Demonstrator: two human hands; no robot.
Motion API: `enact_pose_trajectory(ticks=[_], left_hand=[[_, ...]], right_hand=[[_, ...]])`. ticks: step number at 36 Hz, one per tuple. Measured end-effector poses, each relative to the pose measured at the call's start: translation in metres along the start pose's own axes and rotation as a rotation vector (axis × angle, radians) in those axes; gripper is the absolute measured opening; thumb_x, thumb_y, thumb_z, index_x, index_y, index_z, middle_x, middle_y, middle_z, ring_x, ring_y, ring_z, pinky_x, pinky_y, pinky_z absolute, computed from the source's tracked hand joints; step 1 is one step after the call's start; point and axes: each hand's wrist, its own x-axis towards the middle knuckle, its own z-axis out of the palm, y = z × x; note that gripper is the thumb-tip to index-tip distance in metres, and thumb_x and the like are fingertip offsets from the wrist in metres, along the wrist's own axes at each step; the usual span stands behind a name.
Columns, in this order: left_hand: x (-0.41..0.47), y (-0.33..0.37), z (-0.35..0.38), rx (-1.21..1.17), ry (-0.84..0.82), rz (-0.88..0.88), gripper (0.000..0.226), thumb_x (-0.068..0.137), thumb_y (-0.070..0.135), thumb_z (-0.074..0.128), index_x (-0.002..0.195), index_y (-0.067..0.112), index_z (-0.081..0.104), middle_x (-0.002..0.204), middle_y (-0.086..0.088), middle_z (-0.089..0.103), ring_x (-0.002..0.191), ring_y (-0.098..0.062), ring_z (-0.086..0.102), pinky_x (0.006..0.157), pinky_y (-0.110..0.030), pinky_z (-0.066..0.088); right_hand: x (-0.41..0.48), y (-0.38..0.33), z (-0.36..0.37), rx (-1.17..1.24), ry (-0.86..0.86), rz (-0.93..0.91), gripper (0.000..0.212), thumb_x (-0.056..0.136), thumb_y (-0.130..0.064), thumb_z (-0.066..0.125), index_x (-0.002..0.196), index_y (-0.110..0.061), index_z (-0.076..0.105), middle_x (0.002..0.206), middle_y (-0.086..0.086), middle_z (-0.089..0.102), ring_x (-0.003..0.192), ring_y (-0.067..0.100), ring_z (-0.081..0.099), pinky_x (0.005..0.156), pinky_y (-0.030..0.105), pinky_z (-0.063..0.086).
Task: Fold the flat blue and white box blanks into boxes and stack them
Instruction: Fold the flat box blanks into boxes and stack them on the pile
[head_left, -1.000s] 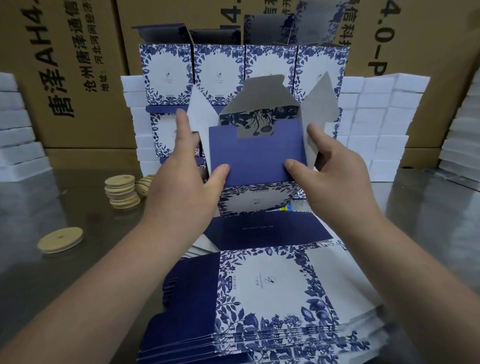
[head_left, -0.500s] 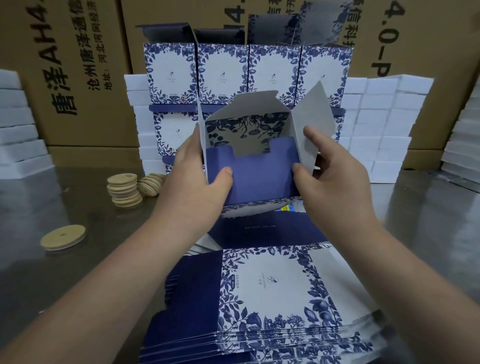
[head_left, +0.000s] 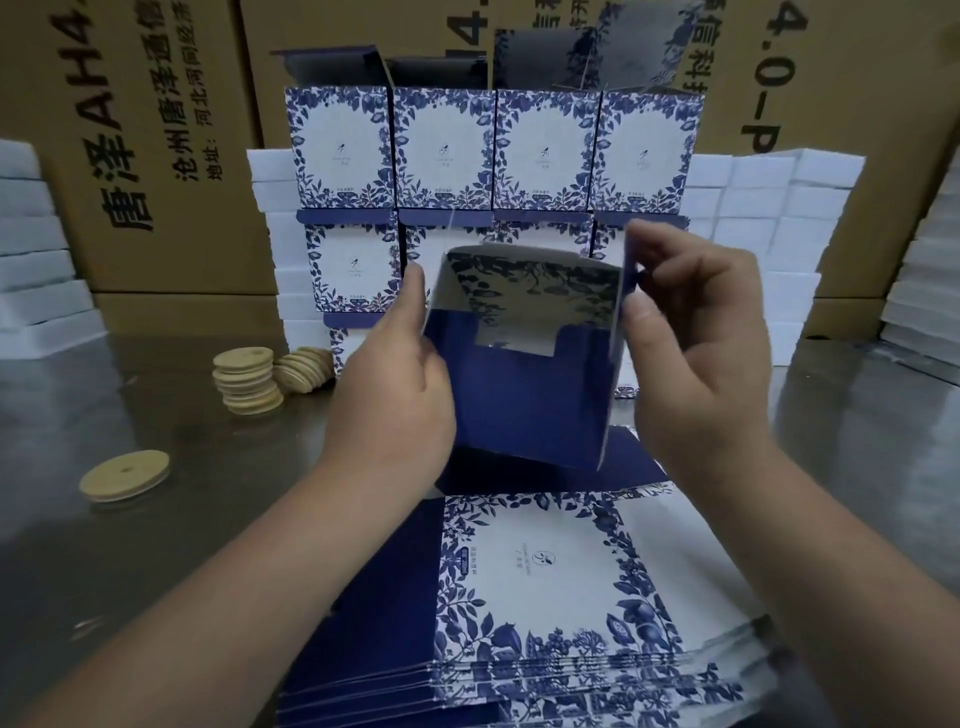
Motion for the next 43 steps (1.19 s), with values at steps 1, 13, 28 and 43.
enact_pose_trajectory(ticks=[1,13,28,43], left_hand=[[-0.002,0.002,0.001,-0.010,-0.012,0.001,0.059,0.094,0.004,0.033,0.148,0.027,0.025,0.113,-0.014,0.062,0.089,-0.021,0.059,0.073,-0.035,0.048],[-0.004,0.012,0.000,-0.229,-0.069,-0.092,0.088,0.085,0.001,0.032,0.104,0.085,0.016,0.061,0.002,0.058,0.046,-0.012,0.037,0.045,-0.024,0.034],[-0.007,0.021,-0.003,-0.403,-0.150,-0.053,0.082,0.084,-0.010,0.030,0.112,0.066,0.039,0.134,0.005,0.055,0.053,-0.016,0.038,0.044,-0.019,0.035],[-0.008,0.010,0.000,-0.527,-0.248,0.041,0.031,0.083,0.020,0.040,0.081,0.035,0.068,0.137,0.019,0.041,0.127,0.008,0.039,0.104,-0.021,0.036]], right_hand=[[0.001,0.000,0.000,-0.035,-0.020,0.017,0.018,0.086,-0.019,0.047,0.093,-0.035,0.040,0.122,0.000,0.052,0.120,0.021,0.051,0.101,0.042,0.040],[0.002,0.002,0.000,-0.119,-0.209,-0.021,0.026,0.086,-0.008,0.043,0.095,-0.026,0.059,0.131,-0.002,0.042,0.125,0.007,0.041,0.104,0.018,0.032],[0.009,0.001,-0.012,-0.051,-0.201,0.035,0.036,0.088,-0.021,0.032,0.121,-0.028,0.046,0.145,0.003,0.022,0.136,0.003,0.027,0.113,0.023,0.023],[0.003,0.001,-0.008,-0.113,-0.084,0.002,0.053,0.082,0.004,0.032,0.129,-0.021,0.035,0.113,-0.014,0.043,0.102,-0.016,0.042,0.087,0.007,0.032]])
